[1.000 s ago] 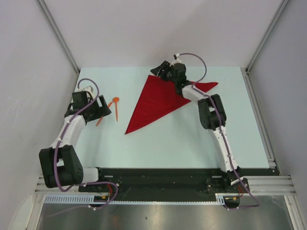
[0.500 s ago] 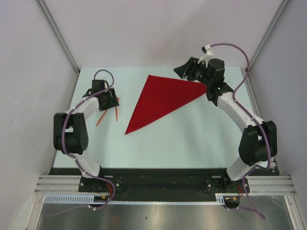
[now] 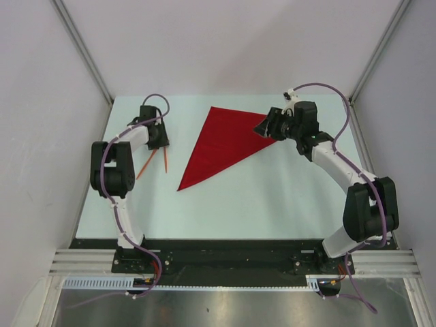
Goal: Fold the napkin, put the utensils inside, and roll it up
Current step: Grab a utensil with the left arm, then place the utensil onto the napkin
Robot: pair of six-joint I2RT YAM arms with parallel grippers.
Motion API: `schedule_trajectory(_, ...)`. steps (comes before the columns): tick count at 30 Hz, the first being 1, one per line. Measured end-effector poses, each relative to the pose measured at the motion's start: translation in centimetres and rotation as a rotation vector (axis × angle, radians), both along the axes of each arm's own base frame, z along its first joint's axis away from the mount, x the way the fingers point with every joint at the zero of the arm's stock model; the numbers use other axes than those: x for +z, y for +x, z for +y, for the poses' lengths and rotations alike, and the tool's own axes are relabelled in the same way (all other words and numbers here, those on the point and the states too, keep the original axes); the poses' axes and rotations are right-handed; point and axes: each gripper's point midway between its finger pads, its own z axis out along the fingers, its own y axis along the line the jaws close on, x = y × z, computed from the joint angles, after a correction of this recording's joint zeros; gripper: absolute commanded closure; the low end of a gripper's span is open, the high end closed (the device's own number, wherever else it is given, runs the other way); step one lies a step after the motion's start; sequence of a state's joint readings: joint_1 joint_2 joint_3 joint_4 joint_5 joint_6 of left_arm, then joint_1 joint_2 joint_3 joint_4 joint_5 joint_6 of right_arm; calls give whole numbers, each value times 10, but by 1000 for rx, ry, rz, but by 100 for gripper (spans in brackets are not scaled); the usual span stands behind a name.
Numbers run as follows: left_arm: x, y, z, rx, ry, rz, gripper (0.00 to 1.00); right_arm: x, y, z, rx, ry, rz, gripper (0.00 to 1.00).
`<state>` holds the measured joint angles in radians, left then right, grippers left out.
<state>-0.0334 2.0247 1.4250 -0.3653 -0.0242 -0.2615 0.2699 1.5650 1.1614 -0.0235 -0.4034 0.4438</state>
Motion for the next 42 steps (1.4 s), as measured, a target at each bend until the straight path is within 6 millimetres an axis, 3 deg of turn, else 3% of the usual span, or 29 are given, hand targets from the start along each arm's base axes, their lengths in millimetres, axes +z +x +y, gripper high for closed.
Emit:
schedule_trajectory(6, -11, 0, -1, -20, 2, 34, 59, 8, -4, 0, 8, 3, -14, 46)
schedule_trajectory(10, -13, 2, -4, -37, -7, 37, 99, 4, -6, -1, 9, 1, -3, 46)
schedule_trajectory(16, -11, 3, -15, -90, -19, 29, 100, -4, -14, -3, 10, -7, 20, 46)
schedule_trajectory(19, -4, -1, -31, -134, -18, 20, 100, -6, -17, -4, 10, -10, 22, 46)
schedule_trajectory(24, 45, -7, -91, -284, -62, -82, 100, -6, -19, -9, 0, -12, 22, 46)
schedule_trajectory(27, 78, -10, -140, -415, -87, -159, 100, -7, -20, -13, -9, -13, 22, 45)
schedule_trajectory(30, 95, -10, -193, -554, -94, -206, 100, -9, -20, -18, -19, -15, 28, 45)
schedule_trajectory(33, 96, -5, -245, -677, -87, -229, 100, -12, -22, -22, -28, -17, 34, 45)
schedule_trajectory(35, 86, -6, -274, -749, -75, -221, 100, -13, -25, -26, -34, -22, 38, 45)
schedule_trajectory(39, 58, -11, -316, -873, -53, -179, 100, -12, -32, -35, -48, -33, 39, 44)
schedule_trajectory(42, 41, -9, -331, -939, -18, -151, 100, -11, -36, -44, -62, -39, 35, 44)
